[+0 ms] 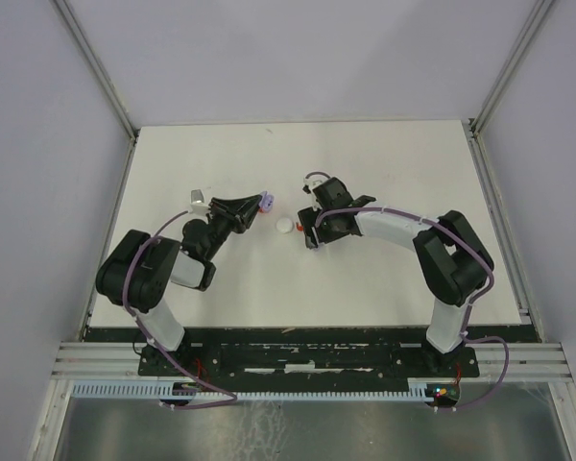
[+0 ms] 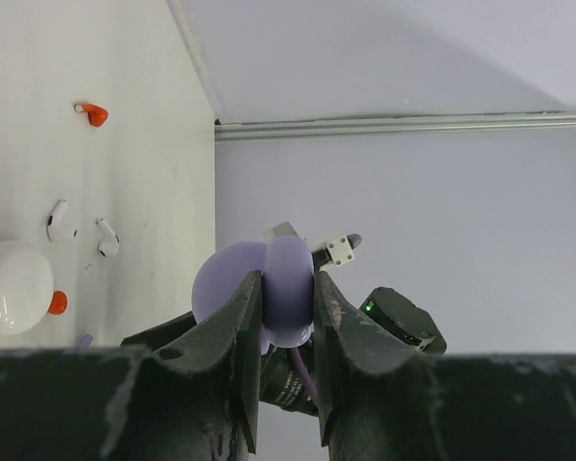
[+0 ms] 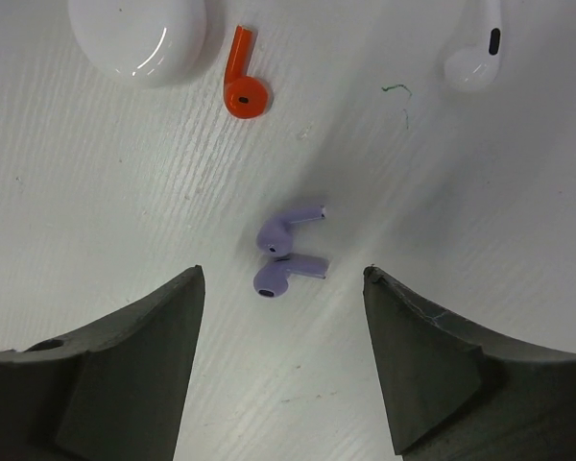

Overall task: Insert the wireless bluetooth earbuds into the charging case
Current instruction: Pick up the earbud from the center of the board.

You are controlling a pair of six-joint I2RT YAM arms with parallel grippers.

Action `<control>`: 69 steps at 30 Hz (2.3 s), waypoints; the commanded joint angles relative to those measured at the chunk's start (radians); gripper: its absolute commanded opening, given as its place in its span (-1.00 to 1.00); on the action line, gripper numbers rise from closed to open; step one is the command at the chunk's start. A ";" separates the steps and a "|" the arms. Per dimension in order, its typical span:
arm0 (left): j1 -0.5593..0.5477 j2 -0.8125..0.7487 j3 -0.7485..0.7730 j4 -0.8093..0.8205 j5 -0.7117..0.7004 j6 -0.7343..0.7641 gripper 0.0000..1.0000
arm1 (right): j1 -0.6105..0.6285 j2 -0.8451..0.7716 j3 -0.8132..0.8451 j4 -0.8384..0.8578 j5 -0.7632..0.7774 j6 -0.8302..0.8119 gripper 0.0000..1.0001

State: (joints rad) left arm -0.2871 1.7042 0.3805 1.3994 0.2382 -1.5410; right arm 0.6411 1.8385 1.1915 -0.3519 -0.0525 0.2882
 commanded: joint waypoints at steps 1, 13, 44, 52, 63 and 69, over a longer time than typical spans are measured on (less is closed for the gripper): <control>0.009 0.023 0.005 0.083 0.020 0.004 -0.83 | -0.001 0.023 0.037 0.046 -0.034 0.015 0.51; 0.025 0.037 -0.003 0.103 0.026 -0.005 -0.83 | 0.003 0.069 0.047 0.080 -0.083 0.026 0.50; 0.076 0.015 -0.041 0.130 0.052 -0.017 -0.84 | 0.119 0.062 0.082 0.058 -0.059 0.045 0.47; 0.087 0.013 -0.046 0.132 0.058 -0.018 -0.85 | 0.132 -0.026 0.070 0.004 0.096 -0.042 0.46; 0.107 0.006 -0.058 0.138 0.071 -0.022 -0.88 | 0.131 0.088 0.165 -0.032 0.112 -0.175 0.17; 0.111 0.008 -0.058 0.139 0.076 -0.024 -0.88 | 0.131 0.114 0.180 -0.049 0.105 -0.182 0.14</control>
State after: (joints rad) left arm -0.1810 1.7401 0.3237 1.4715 0.2974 -1.5425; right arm 0.7704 1.9396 1.3254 -0.3893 0.0387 0.1318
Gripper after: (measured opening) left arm 0.306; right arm 0.578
